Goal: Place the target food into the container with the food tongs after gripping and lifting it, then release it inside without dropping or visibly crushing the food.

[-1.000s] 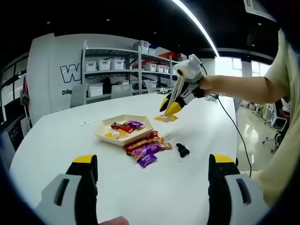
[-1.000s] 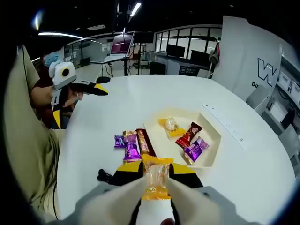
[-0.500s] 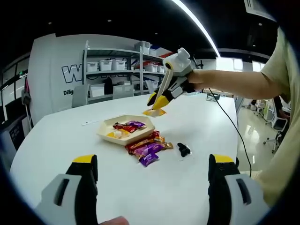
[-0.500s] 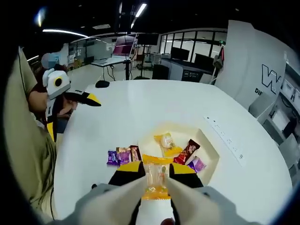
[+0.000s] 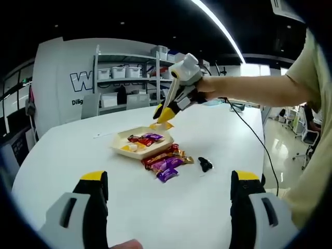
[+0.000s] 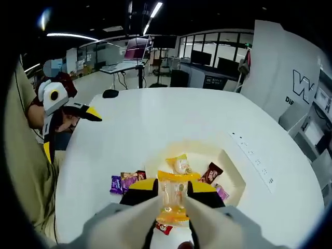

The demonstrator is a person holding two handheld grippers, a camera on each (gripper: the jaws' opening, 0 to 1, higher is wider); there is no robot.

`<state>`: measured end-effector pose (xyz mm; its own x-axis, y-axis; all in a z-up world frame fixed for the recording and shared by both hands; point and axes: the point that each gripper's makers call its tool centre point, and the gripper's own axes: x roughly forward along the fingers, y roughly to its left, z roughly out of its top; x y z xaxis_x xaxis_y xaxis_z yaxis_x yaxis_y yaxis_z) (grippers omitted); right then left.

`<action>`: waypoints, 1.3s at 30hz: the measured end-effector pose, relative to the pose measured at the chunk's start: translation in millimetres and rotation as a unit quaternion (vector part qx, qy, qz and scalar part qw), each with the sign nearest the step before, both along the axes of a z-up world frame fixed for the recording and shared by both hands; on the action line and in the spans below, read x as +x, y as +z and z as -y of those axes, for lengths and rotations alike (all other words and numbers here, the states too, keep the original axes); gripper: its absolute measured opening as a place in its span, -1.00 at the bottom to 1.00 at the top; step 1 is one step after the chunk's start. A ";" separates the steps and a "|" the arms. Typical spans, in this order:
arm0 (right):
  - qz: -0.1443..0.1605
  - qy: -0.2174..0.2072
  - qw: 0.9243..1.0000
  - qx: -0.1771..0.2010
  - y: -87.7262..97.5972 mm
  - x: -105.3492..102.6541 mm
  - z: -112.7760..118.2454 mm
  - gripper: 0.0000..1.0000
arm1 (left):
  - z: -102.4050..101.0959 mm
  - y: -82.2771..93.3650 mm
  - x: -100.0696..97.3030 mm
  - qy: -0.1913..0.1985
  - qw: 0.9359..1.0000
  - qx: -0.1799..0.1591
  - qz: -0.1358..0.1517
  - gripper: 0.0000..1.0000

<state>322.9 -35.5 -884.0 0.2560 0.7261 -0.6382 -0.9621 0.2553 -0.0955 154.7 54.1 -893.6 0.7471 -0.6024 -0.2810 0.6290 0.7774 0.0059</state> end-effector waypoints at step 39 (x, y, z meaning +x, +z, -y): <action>-0.022 0.014 1.000 0.004 -14.8 -20.3 -2.6 -0.60 | -0.5 -5.6 -4.5 0.001 1.000 0.000 -0.004 0.91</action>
<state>302.6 -32.9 -898.8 0.2080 0.7380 -0.6419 -0.9720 0.2293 -0.0513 150.2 54.6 -899.2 0.7455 -0.6013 -0.2876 0.6279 0.7783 0.0004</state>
